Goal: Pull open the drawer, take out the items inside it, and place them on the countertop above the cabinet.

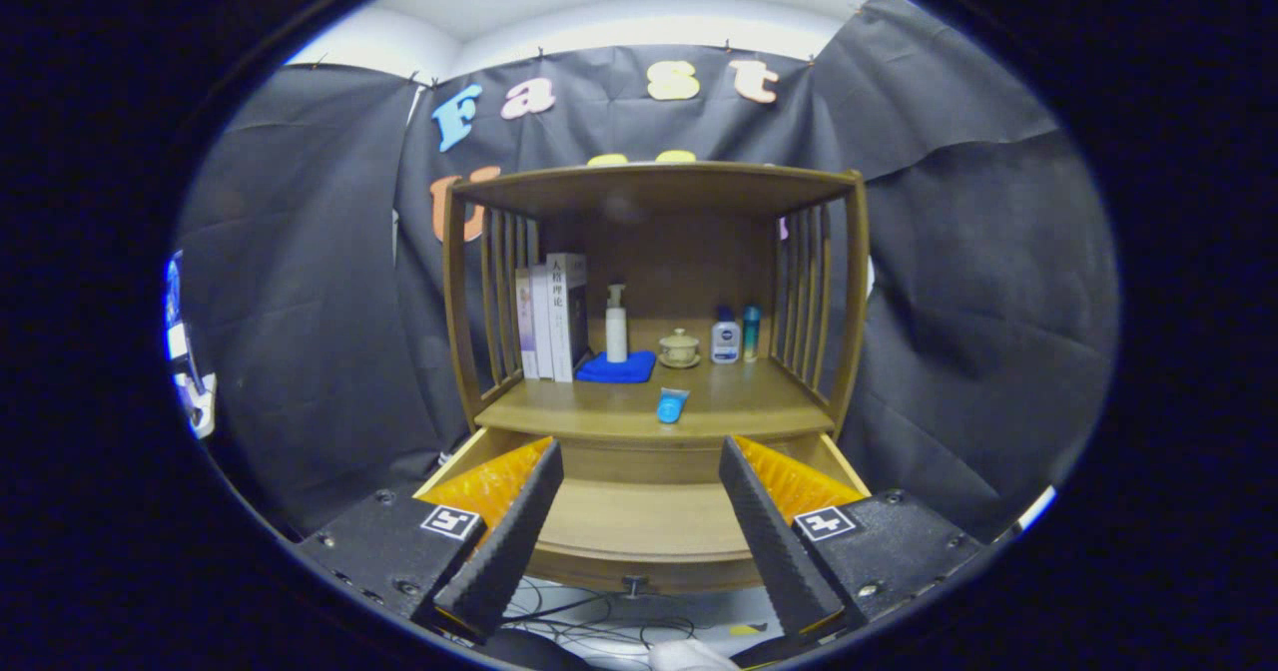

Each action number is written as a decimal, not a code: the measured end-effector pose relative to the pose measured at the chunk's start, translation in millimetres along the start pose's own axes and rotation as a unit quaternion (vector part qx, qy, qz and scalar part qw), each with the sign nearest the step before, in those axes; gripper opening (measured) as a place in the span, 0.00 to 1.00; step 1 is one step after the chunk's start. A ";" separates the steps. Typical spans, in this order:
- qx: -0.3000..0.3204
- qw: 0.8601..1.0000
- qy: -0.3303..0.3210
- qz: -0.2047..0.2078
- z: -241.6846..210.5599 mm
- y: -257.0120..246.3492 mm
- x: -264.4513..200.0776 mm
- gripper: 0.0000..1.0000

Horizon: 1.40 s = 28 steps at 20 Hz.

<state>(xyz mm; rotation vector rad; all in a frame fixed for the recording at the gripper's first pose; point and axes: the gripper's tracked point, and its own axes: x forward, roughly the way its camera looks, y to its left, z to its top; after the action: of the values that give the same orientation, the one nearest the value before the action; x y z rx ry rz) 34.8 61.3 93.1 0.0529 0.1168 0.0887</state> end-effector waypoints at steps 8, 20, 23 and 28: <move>0.046 0.996 -0.071 0.029 -38.3 -6.9 -28.1 0.99; -0.007 0.999 -0.027 -0.019 -148.4 -5.6 -4.9 0.99; -0.017 0.999 -0.005 -0.028 -173.3 -2.6 11.8 0.99; -0.019 0.999 0.009 -0.038 -186.2 -1.3 39.3 0.99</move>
<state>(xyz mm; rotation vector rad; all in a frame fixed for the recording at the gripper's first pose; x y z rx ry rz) 51.7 72.4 -96.2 0.0101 0.1341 0.0160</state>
